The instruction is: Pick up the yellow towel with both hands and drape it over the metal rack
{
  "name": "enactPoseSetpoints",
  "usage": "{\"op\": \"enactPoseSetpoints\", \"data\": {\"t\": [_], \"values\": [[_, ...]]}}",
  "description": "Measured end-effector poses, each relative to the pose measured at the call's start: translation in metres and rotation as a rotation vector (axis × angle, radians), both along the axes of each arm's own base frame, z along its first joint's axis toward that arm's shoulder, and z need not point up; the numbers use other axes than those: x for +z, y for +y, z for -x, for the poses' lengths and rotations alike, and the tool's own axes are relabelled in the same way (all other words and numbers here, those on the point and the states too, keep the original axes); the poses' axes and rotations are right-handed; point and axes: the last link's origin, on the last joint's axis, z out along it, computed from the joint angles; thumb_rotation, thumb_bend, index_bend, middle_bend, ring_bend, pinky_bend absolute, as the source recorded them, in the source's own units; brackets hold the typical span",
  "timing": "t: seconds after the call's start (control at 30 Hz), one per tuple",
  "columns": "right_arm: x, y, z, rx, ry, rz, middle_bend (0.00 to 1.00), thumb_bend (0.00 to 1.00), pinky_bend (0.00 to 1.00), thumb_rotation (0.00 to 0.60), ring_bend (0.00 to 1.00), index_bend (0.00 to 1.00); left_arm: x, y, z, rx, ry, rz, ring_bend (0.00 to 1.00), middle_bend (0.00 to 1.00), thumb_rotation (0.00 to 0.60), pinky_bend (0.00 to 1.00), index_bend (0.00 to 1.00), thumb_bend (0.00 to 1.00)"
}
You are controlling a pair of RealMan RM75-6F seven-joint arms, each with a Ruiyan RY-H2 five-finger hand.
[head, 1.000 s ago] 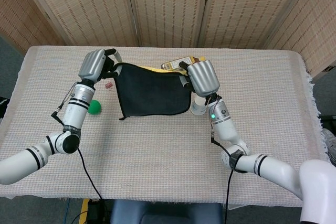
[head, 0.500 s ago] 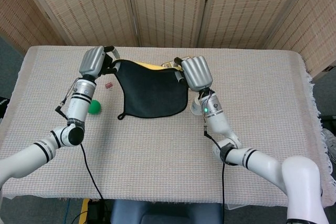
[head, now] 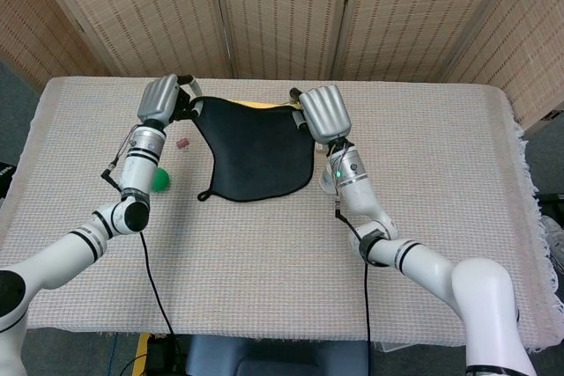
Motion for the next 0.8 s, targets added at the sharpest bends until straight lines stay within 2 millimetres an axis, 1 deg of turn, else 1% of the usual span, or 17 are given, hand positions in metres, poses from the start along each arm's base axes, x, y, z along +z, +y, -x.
{"op": "enactPoseSetpoints", "data": {"t": [0.03,0.07,0.1,0.17,0.2,0.27,0.3,0.33,0.4,0.47,0.57,0.63,0.7,0.73,0.8], "values": [[-0.001,-0.001,0.001,-0.008,0.006,-0.002,0.96,0.44,1.0,0.6,1.0,0.48,-0.001,0.001,0.0,0.003,0.004,0.005,0.73,0.88,0.6,0.97,0.42,0.42],[-0.002,-0.002,0.001,-0.018,0.012,-0.004,0.95,0.38,1.0,0.6,1.0,0.38,-0.003,0.001,0.0,0.007,0.008,0.014,0.67,0.8,0.6,0.96,0.33,0.39],[-0.003,-0.003,0.002,-0.025,0.016,-0.004,0.94,0.34,1.0,0.6,1.0,0.33,-0.004,0.001,0.0,0.009,0.012,0.023,0.64,0.74,0.6,0.96,0.28,0.37],[-0.004,-0.004,0.003,-0.042,0.024,-0.005,0.93,0.2,1.0,0.6,1.0,0.22,-0.007,0.002,0.001,0.016,0.025,0.043,0.55,0.59,0.6,0.92,0.16,0.33],[-0.004,-0.005,0.004,-0.048,0.029,-0.004,0.93,0.16,1.0,0.6,1.0,0.18,-0.008,0.002,0.001,0.018,0.032,0.048,0.52,0.54,0.6,0.91,0.14,0.32],[-0.004,-0.005,0.005,-0.06,0.038,-0.001,0.92,0.1,1.0,0.6,1.0,0.13,-0.008,0.003,0.001,0.02,0.04,0.046,0.42,0.42,0.6,0.86,0.08,0.28],[-0.003,-0.006,0.006,-0.067,0.04,0.002,0.92,0.1,1.0,0.6,1.0,0.12,-0.008,0.003,0.0,0.021,0.04,0.048,0.35,0.34,0.6,0.81,0.05,0.26],[-0.003,-0.006,0.007,-0.075,0.041,0.004,0.92,0.09,1.0,0.6,1.0,0.12,-0.009,0.003,0.0,0.021,0.041,0.054,0.32,0.31,0.6,0.78,0.03,0.25],[0.0,-0.006,0.01,-0.084,0.041,0.009,0.91,0.09,1.0,0.6,1.0,0.12,-0.011,0.003,0.0,0.022,0.042,0.068,0.2,0.19,0.6,0.61,0.0,0.25],[0.002,-0.005,0.013,-0.084,0.036,0.012,0.9,0.09,1.0,0.6,1.0,0.12,-0.011,0.003,0.0,0.022,0.042,0.069,0.13,0.14,0.6,0.49,0.0,0.25],[0.005,-0.002,0.017,-0.081,0.027,0.01,0.86,0.09,1.0,0.6,0.98,0.12,-0.009,0.001,0.002,0.025,0.031,0.068,0.11,0.13,0.6,0.39,0.0,0.25],[0.008,0.001,0.021,-0.078,0.024,0.006,0.83,0.09,1.0,0.6,0.95,0.12,-0.006,-0.001,0.005,0.027,0.027,0.069,0.11,0.13,0.6,0.37,0.0,0.25],[0.011,0.005,0.026,-0.076,0.023,0.001,0.79,0.09,1.0,0.6,0.91,0.12,-0.003,-0.005,0.01,0.03,0.027,0.07,0.11,0.13,0.6,0.36,0.0,0.25],[0.012,0.007,0.029,-0.075,0.022,-0.002,0.77,0.11,1.0,0.6,0.89,0.12,-0.002,-0.007,0.013,0.031,0.027,0.069,0.11,0.13,0.6,0.36,0.0,0.25],[0.015,0.013,0.035,-0.075,0.018,-0.014,0.73,0.2,0.99,0.6,0.85,0.12,0.001,-0.013,0.019,0.033,0.026,0.063,0.11,0.13,0.6,0.36,0.01,0.25]]}}
